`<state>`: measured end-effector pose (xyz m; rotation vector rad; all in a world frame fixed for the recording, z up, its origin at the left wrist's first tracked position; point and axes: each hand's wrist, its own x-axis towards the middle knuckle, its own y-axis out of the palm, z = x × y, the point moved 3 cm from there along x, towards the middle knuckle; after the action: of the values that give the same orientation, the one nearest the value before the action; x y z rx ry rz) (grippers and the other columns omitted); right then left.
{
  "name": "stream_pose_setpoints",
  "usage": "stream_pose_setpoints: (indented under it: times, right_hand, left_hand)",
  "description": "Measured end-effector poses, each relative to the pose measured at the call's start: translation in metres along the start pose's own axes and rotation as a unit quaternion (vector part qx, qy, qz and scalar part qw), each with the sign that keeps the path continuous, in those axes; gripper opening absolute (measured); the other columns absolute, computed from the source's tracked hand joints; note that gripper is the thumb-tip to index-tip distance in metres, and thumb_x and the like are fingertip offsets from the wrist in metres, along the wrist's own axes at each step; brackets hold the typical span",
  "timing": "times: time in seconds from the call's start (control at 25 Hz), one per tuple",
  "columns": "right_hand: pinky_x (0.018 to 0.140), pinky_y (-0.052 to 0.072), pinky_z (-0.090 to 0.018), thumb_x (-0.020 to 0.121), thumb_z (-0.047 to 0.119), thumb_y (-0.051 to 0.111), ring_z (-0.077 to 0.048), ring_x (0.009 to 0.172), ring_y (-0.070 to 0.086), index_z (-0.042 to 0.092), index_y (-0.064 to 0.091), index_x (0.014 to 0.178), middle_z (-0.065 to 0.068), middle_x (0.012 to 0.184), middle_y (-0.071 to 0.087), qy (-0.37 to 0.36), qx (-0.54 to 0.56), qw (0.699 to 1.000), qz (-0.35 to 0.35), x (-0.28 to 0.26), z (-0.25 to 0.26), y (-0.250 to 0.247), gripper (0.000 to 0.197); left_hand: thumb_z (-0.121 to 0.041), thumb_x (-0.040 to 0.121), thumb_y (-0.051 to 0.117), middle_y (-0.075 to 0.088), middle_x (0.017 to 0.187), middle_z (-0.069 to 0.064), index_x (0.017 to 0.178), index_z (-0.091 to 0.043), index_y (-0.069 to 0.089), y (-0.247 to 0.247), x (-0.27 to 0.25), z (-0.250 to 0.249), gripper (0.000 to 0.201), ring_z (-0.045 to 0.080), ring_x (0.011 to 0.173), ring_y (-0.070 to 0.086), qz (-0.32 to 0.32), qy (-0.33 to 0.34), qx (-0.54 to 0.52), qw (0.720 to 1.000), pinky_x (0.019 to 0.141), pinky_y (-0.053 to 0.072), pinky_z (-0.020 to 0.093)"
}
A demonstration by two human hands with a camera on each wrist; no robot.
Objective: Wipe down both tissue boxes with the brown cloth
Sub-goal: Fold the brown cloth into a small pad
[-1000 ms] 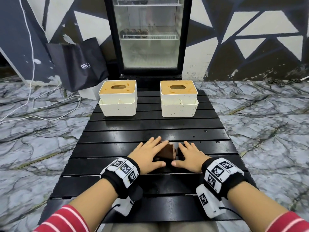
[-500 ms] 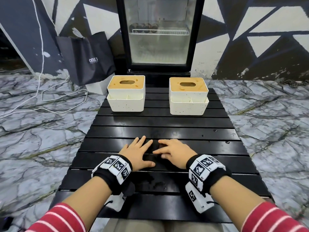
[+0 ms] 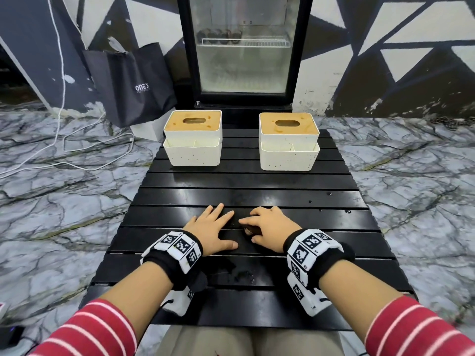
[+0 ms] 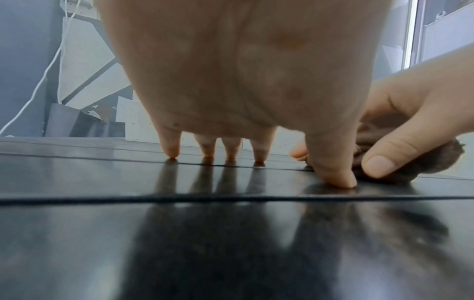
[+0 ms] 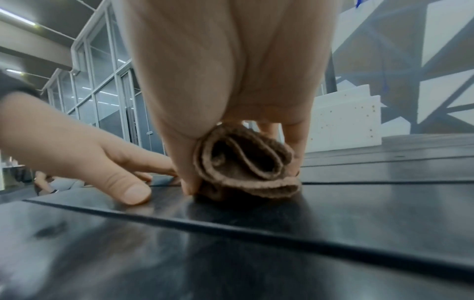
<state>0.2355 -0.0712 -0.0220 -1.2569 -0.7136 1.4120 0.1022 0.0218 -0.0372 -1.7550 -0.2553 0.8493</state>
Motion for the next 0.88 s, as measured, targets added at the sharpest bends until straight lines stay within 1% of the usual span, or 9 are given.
stream_pose_setpoints:
  times: [0.12, 0.24, 0.36, 0.48, 0.6, 0.76, 0.88]
  right_hand:
    - [0.101, 0.037, -0.043, 0.09, 0.027, 0.052, -0.032, 0.118, 0.031, 0.035, 0.039, 0.134, 0.001, 0.137, 0.036, 0.018, 0.007, 0.999, -0.027, -0.015, -0.002, 0.003, 0.047]
    - [0.101, 0.037, -0.043, 0.091, 0.027, 0.049, -0.032, 0.115, 0.033, 0.033, 0.038, 0.135, 0.0, 0.136, 0.037, 0.03, 0.004, 0.999, -0.032, -0.035, -0.012, 0.008, 0.046]
    - [0.102, 0.036, -0.043, 0.091, 0.027, 0.049, -0.033, 0.116, 0.033, 0.033, 0.037, 0.136, -0.001, 0.137, 0.036, 0.042, 0.004, 0.998, -0.037, -0.058, -0.026, 0.01, 0.046]
    - [0.104, 0.034, -0.042, 0.091, 0.029, 0.049, -0.034, 0.119, 0.032, 0.033, 0.037, 0.136, -0.001, 0.139, 0.036, 0.057, 0.009, 0.998, -0.04, -0.082, -0.045, 0.016, 0.047]
    - [0.103, 0.034, -0.043, 0.09, 0.03, 0.05, -0.033, 0.119, 0.032, 0.034, 0.038, 0.135, 0.0, 0.138, 0.036, 0.076, 0.014, 0.996, -0.053, -0.104, -0.061, 0.021, 0.046]
    - [0.1, 0.037, -0.042, 0.089, 0.027, 0.052, -0.03, 0.111, 0.037, 0.034, 0.042, 0.13, 0.004, 0.135, 0.038, 0.071, 0.028, 0.995, -0.065, -0.126, -0.077, 0.027, 0.043]
    - [0.098, 0.039, -0.044, 0.088, 0.026, 0.053, -0.029, 0.113, 0.037, 0.037, 0.042, 0.128, 0.006, 0.135, 0.037, 0.074, 0.036, 0.994, -0.068, -0.136, -0.083, 0.031, 0.043]
  left_hand:
    - [-0.064, 0.085, 0.046, -0.011, 0.159, -0.004, 0.149, -0.035, 0.002, -0.001, -0.002, -0.002, 0.084, 0.017, 0.146, -0.009, 0.001, -0.012, -0.002, 1.0, 0.116, 0.008, 0.046]
    - [-0.061, 0.087, 0.044, -0.01, 0.159, -0.003, 0.151, -0.028, 0.002, 0.002, -0.004, -0.017, 0.083, 0.018, 0.146, -0.006, -0.012, -0.015, 0.014, 1.0, 0.117, 0.01, 0.046]
    - [-0.054, 0.09, 0.045, -0.008, 0.159, -0.002, 0.151, -0.022, 0.006, 0.006, -0.009, -0.046, 0.079, 0.018, 0.147, -0.004, -0.027, 0.018, 0.028, 0.999, 0.118, 0.01, 0.045]
    - [-0.054, 0.09, 0.047, -0.006, 0.159, -0.002, 0.15, -0.025, 0.008, 0.009, -0.013, -0.081, 0.077, 0.018, 0.147, -0.003, -0.021, 0.065, 0.035, 0.997, 0.118, 0.01, 0.045]
    - [-0.055, 0.088, 0.048, -0.006, 0.159, -0.003, 0.15, -0.026, 0.007, 0.016, -0.019, -0.111, 0.08, 0.018, 0.147, -0.003, -0.006, 0.091, 0.045, 0.995, 0.118, 0.009, 0.045]
    - [-0.05, 0.09, 0.049, -0.006, 0.159, -0.001, 0.151, -0.021, 0.007, 0.023, -0.024, -0.13, 0.08, 0.017, 0.147, -0.001, 0.002, 0.093, 0.043, 0.995, 0.117, 0.013, 0.045]
    - [-0.052, 0.089, 0.048, -0.007, 0.159, -0.002, 0.151, -0.023, 0.005, 0.029, -0.026, -0.13, 0.08, 0.017, 0.147, -0.003, 0.0, 0.091, 0.041, 0.995, 0.117, 0.013, 0.045]
